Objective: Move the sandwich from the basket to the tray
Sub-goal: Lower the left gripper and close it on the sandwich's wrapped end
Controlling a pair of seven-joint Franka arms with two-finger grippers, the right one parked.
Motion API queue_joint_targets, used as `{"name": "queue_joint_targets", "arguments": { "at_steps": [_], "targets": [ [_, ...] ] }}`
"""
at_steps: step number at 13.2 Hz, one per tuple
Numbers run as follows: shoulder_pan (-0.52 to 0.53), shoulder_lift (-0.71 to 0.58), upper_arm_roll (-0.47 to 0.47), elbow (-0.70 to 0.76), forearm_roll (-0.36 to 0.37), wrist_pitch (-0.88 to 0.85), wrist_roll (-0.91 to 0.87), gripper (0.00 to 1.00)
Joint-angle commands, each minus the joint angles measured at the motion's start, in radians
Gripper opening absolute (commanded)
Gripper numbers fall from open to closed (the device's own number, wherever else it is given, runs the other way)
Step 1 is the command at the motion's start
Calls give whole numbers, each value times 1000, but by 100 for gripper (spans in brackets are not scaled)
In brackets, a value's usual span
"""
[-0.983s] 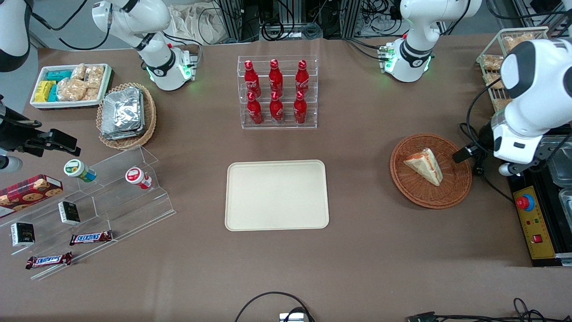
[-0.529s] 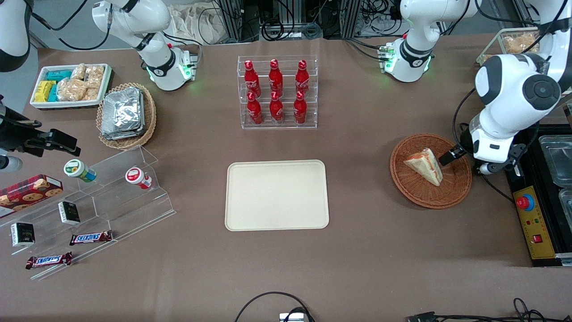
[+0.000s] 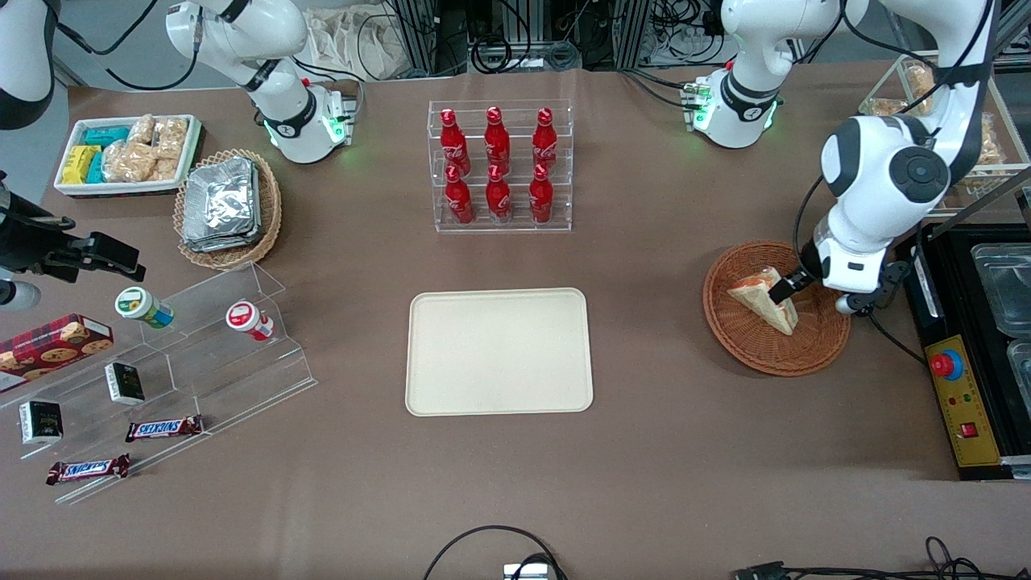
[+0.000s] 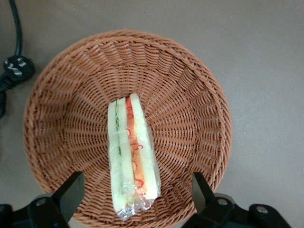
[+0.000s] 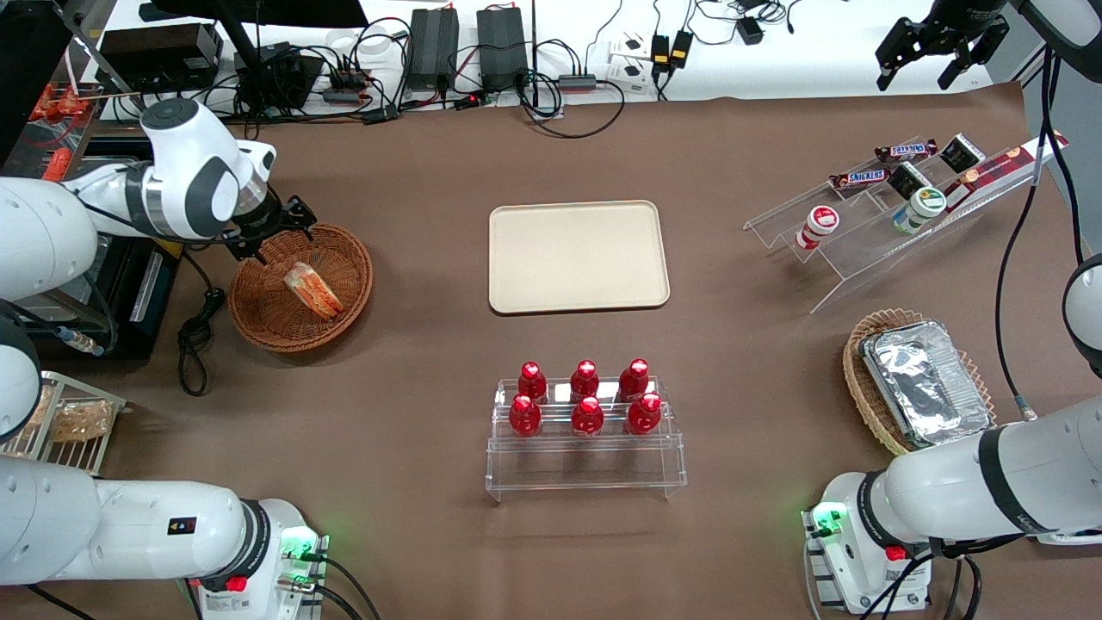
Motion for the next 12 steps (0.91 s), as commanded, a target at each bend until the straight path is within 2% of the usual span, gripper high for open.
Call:
{"name": "queue_joint_targets", "arguments": {
  "at_steps": [1,6,12],
  "targets": [
    [-12,15,4,-38,-5,75,-28,100],
    [-14,72,2,-97,-5,219,-48,100],
    [-14,105,-1,-120,-5,279,-60,100]
  ]
}}
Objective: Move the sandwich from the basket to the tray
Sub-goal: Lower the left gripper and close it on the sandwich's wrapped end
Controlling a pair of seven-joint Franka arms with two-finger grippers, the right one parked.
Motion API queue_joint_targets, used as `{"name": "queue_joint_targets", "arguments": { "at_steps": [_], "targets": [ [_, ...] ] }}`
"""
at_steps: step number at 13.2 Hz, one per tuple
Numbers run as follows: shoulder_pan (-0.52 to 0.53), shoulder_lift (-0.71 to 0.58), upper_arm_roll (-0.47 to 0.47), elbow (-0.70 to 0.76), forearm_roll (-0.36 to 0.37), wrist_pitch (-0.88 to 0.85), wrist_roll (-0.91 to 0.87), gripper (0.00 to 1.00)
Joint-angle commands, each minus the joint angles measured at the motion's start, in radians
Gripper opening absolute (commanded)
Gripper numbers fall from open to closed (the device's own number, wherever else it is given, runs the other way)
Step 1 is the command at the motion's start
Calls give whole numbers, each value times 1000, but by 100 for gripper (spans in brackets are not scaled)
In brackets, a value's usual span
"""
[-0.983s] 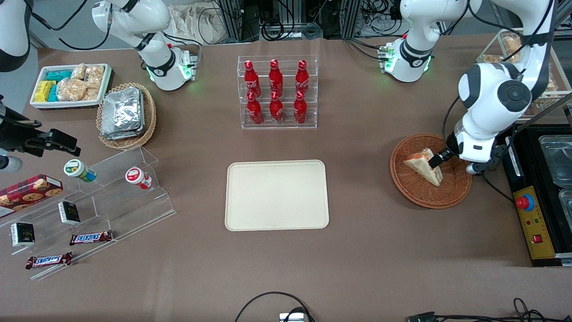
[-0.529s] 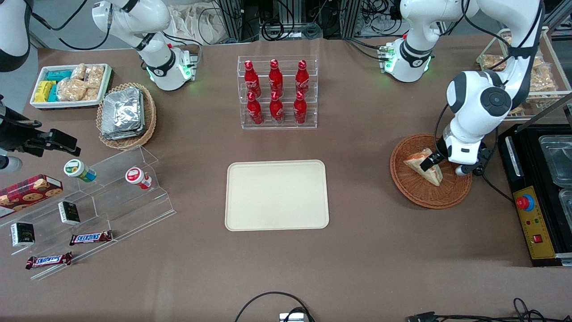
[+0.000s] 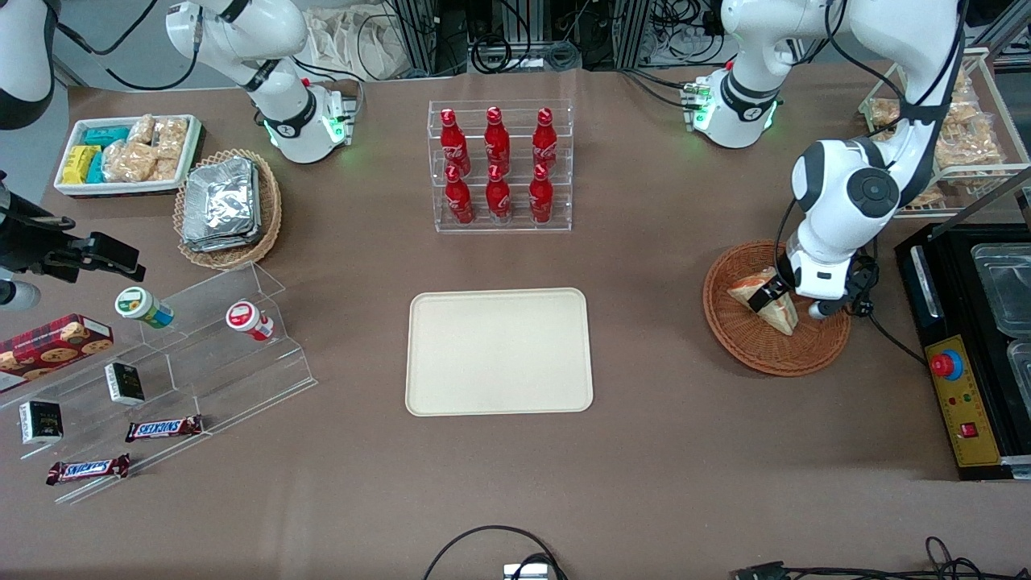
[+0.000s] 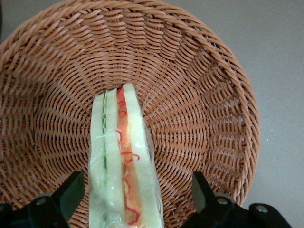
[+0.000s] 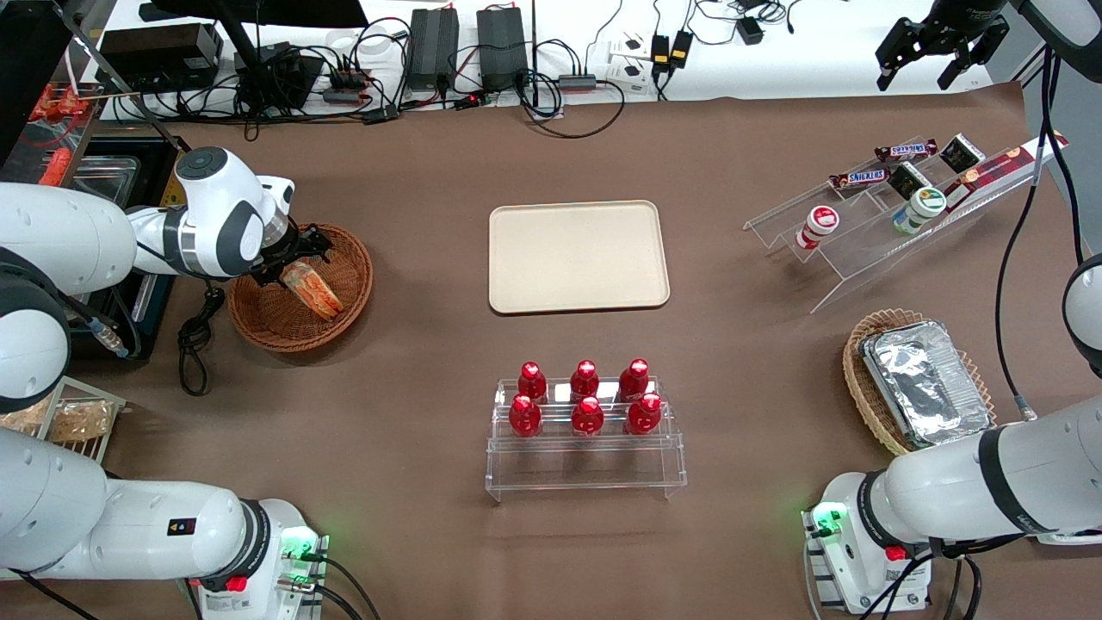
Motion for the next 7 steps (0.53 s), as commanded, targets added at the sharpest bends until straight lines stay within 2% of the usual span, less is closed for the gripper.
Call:
{"name": "queue_joint_targets", "arguments": {
  "at_steps": [1,5,7],
  "targets": [
    [-11,13,-2,-30,-4,59,-37,100],
    [-11,33,-17,-30,-3,70,-40,99],
    [-11,33,-21,-30,-1,72,-38,89]
  ]
}}
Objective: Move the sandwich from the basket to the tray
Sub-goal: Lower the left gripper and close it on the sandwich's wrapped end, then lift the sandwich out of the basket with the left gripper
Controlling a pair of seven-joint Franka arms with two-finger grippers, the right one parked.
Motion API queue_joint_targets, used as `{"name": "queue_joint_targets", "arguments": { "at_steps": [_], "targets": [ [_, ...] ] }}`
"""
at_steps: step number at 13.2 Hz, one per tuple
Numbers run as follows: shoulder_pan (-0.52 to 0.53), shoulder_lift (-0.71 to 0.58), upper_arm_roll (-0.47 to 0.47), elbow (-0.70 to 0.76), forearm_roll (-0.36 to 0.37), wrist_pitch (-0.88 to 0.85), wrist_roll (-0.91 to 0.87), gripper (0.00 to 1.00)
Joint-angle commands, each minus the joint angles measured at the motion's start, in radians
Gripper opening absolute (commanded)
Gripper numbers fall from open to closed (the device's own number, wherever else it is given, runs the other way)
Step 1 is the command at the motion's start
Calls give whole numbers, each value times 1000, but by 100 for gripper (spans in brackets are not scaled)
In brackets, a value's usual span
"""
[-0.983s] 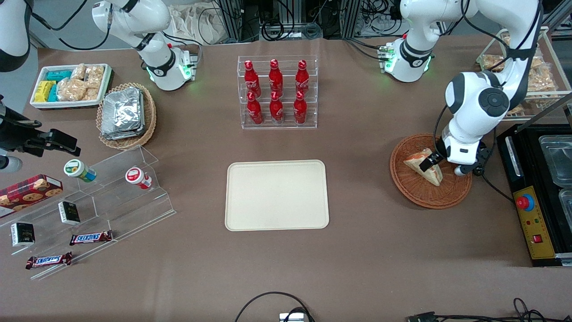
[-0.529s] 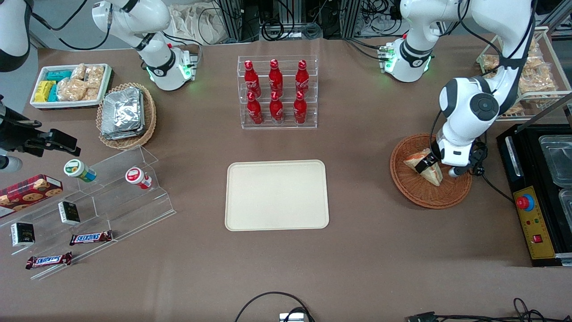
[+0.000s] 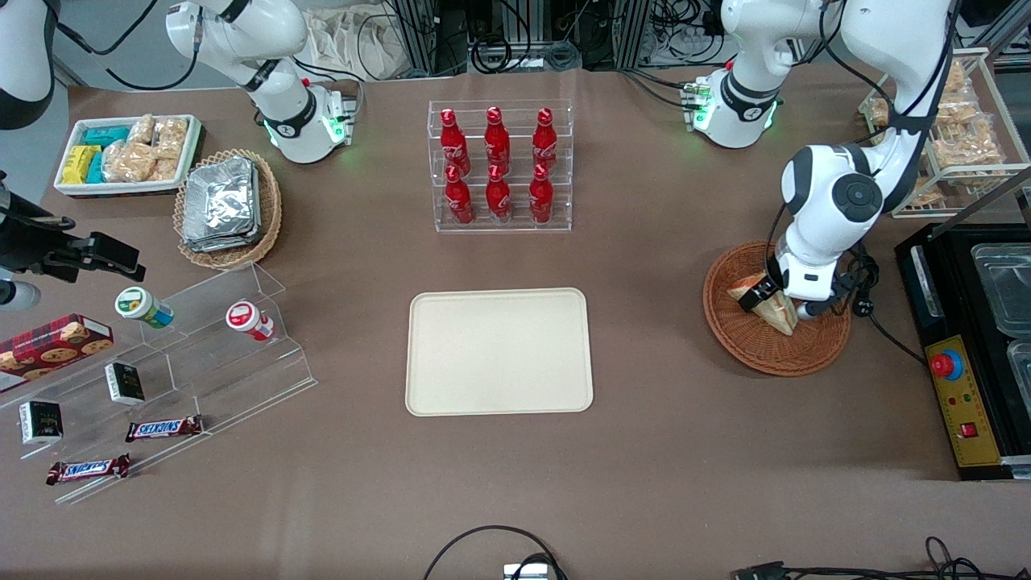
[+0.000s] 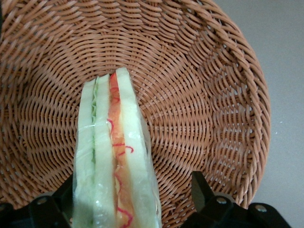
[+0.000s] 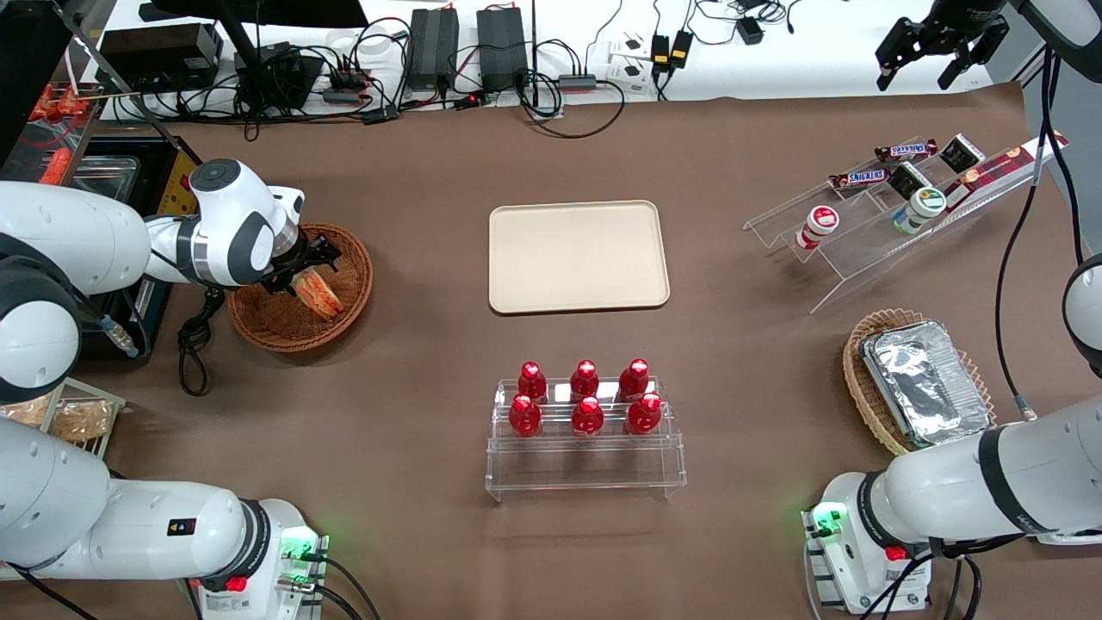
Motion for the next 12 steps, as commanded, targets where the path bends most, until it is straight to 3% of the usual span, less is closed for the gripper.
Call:
{"name": "queue_joint_targets", "arguments": {
  "at_steps": [1,3,5,9,12],
  "targets": [
    [-8,-3,-4,-19,0,38,-17,77],
    [-8,-1,-4,-20,9,40,-14,46],
    [-8,-3,-13,-31,17,49,-9,29],
    [-7,-35,-16,-33,19,28,76,27],
    [2,-125,-15,-20,17,-127,200,27]
  ]
}}
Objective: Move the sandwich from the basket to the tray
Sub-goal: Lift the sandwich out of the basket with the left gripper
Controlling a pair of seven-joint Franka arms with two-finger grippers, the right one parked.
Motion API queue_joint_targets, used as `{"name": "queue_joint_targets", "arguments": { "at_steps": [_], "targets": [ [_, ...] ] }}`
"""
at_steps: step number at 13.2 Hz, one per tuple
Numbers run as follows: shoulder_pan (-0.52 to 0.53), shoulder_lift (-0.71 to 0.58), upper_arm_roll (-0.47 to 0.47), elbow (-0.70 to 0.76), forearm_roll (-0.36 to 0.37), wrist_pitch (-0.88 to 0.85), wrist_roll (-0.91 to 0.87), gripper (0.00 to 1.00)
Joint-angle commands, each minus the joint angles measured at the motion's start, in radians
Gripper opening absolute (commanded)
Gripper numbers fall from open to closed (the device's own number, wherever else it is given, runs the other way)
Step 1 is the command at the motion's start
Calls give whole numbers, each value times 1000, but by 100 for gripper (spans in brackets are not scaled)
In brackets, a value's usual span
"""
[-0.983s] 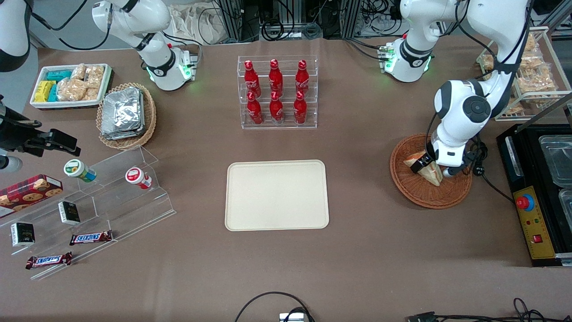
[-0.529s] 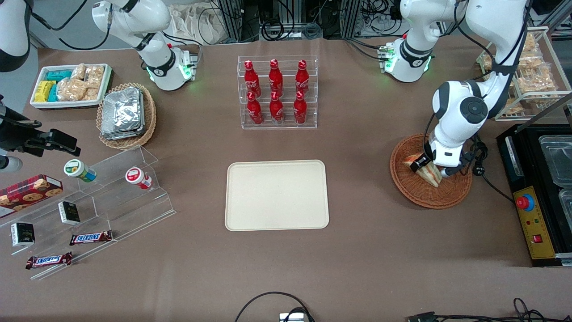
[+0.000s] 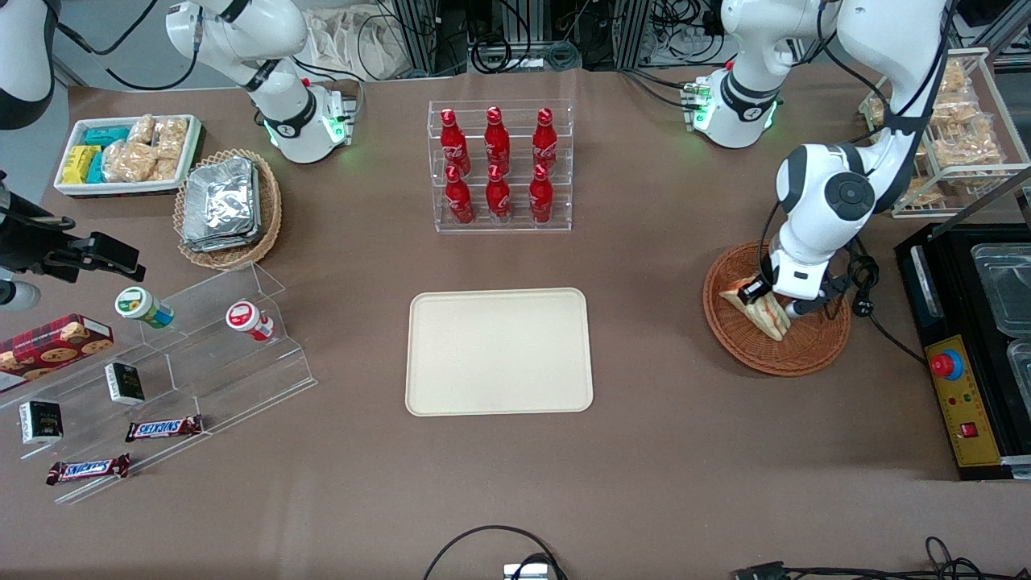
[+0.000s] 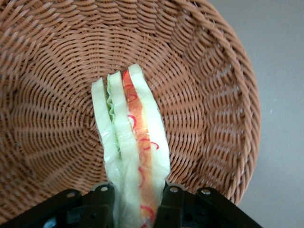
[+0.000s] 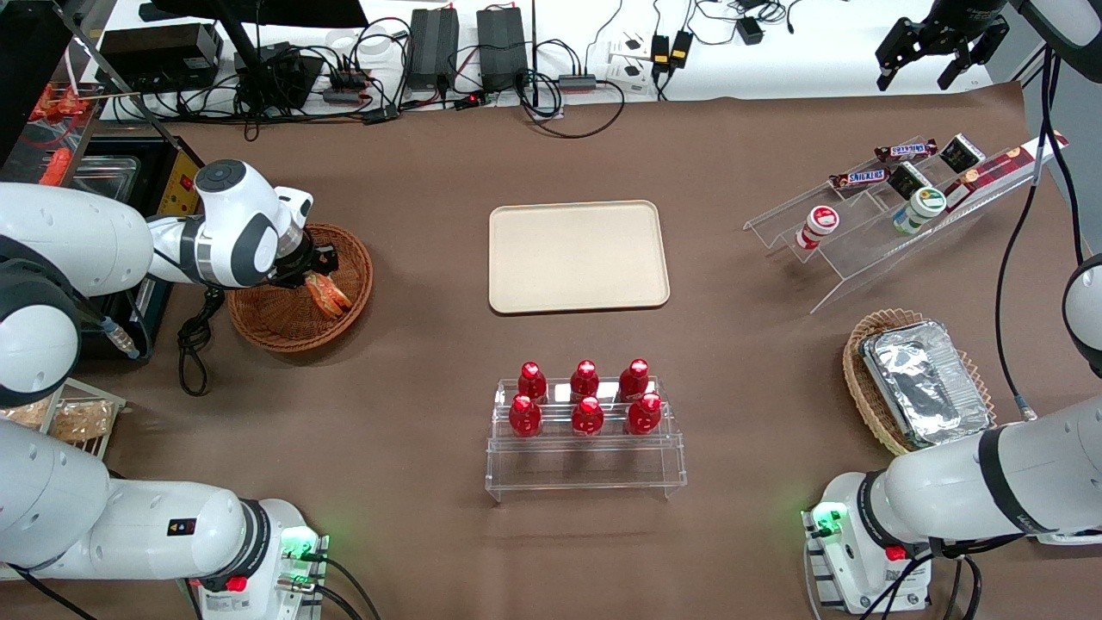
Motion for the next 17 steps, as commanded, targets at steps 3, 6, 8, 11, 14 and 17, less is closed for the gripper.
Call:
{"name": "queue_joint_targets", "arguments": {
  "at_steps": [3,6,8,11,14,17],
  "targets": [
    [3,-157,3,-2,12,-151,195,27],
    [9,-209,9,33,11,-231,393,27],
    [9,-220,9,83,5,-284,481,28],
    [6,-206,8,183,0,-401,576,27],
    [-7,-177,0,326,-12,-540,674,27],
    [-7,-132,-82,427,-64,-585,664,28]
  ]
}}
